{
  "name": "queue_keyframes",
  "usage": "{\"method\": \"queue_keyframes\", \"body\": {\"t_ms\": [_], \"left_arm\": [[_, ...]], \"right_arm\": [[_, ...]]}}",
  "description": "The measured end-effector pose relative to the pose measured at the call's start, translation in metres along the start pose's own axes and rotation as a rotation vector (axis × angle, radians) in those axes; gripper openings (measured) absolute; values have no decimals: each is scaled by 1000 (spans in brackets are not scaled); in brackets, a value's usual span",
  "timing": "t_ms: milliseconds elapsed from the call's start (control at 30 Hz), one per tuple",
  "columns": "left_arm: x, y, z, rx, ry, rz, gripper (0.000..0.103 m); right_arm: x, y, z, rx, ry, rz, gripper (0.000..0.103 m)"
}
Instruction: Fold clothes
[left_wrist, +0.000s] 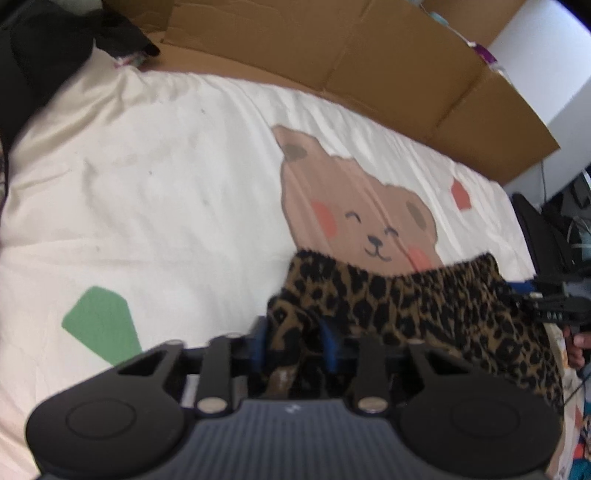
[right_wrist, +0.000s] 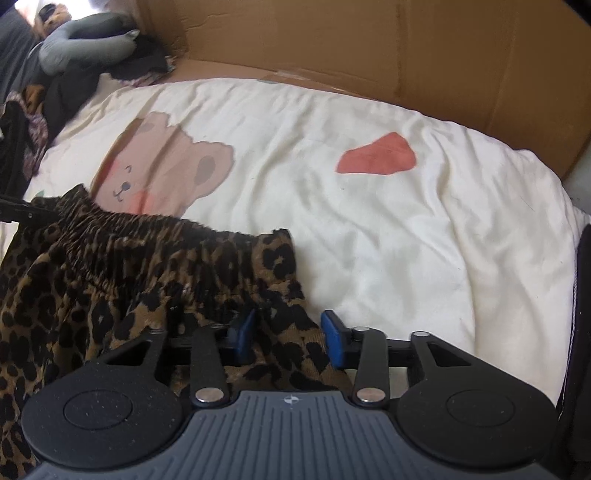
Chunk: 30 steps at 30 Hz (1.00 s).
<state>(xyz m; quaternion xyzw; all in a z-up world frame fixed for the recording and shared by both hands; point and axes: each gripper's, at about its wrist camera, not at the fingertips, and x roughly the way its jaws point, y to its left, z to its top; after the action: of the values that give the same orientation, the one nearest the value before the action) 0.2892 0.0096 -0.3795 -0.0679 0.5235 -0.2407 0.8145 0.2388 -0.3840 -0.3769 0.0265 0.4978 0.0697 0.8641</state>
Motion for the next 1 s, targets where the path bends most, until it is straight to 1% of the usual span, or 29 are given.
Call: {"method": "queue_keyframes", "body": {"t_ms": [33, 100, 133, 167, 233, 333, 500, 633, 833, 1000], "left_arm": [[-1, -1, -1, 9, 1, 4, 15], [-4, -3, -2, 16, -12, 14, 9], [-6, -4, -2, 19, -20, 19, 7], [-9, -5, -1, 21, -32, 23, 7], [-16, -7, 3, 34, -50, 28, 6], [-25, -8, 14, 56, -55, 40, 6], [-41, -13, 40, 107, -123, 67, 6], [-43, -20, 61, 141, -155, 86, 6], [-40, -22, 89, 164, -195, 103, 5], [-32, -24, 109, 185, -213, 117, 5]], "right_arm": [[0, 1, 1, -7, 2, 10, 31], [-2, 3, 4, -18, -3, 7, 14], [-3, 4, 6, -23, -9, -1, 8], [-5, 4, 8, -28, -14, -9, 5], [-8, 6, 12, -38, -28, -24, 5], [-17, 7, 23, -51, -74, -42, 4], [-30, 9, 42, -68, -144, -76, 4], [-37, 6, 58, -59, -185, -108, 4], [-42, -2, 88, -75, -207, -154, 4], [-36, -8, 105, -74, -204, -190, 4]]}}
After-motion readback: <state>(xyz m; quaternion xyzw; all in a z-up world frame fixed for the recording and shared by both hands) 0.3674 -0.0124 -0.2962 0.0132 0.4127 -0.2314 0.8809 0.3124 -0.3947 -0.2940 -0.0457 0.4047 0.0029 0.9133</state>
